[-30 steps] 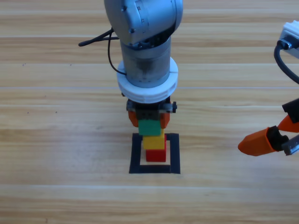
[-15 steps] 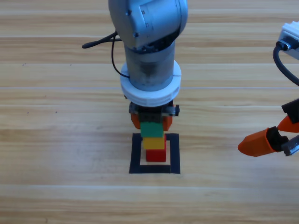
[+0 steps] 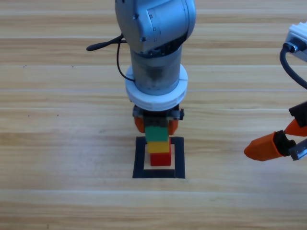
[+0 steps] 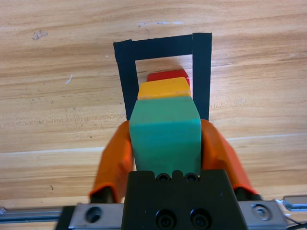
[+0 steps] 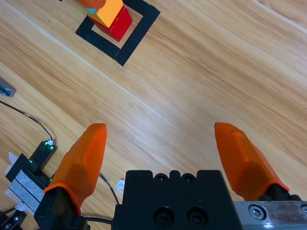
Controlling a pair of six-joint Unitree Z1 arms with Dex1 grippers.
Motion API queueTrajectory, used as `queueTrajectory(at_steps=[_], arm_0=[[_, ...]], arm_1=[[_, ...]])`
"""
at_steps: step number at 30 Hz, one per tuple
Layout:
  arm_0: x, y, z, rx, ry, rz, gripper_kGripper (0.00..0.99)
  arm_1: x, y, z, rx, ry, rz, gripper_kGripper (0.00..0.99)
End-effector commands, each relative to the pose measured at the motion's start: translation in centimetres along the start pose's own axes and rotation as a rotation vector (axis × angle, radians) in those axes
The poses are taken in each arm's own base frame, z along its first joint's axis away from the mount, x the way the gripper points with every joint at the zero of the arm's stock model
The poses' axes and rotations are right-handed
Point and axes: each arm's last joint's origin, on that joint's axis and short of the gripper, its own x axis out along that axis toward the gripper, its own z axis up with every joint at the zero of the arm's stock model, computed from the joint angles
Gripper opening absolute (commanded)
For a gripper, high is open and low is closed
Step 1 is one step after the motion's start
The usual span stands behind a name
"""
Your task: Stack the blocks in the rectangular block: red at the bottom, yellow in the middle, green on top
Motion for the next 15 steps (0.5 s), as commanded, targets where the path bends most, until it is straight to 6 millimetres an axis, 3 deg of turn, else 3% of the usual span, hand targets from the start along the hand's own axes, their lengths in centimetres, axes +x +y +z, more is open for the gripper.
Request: queueTrajectory(at_steps=[1,11,12,15], arm_0=[[1.8,-1.1,-0.9,0.01,0.018,0.055,0.966],[-0.6,-0.6,-0.7,-0.001,-0.017,0.028,0.99],[-1.8,-0.8,-0.6,-0.01,-0.041,0.012,0.99],[-8.1,-0.4,-2.2,-0.029,-0.181,-0.059,0.99]], arm_1=[[1.5,-0.8,-0.5,0.009,0.046,-0.025,0.989],[-0.6,-1.0,-0.8,-0.013,-0.024,-0.006,0.989],[-0.9,-1.0,-0.9,-0.018,-0.03,-0.003,0.989],[-1.7,-0.9,-1.0,-0.023,-0.056,0.009,0.989]])
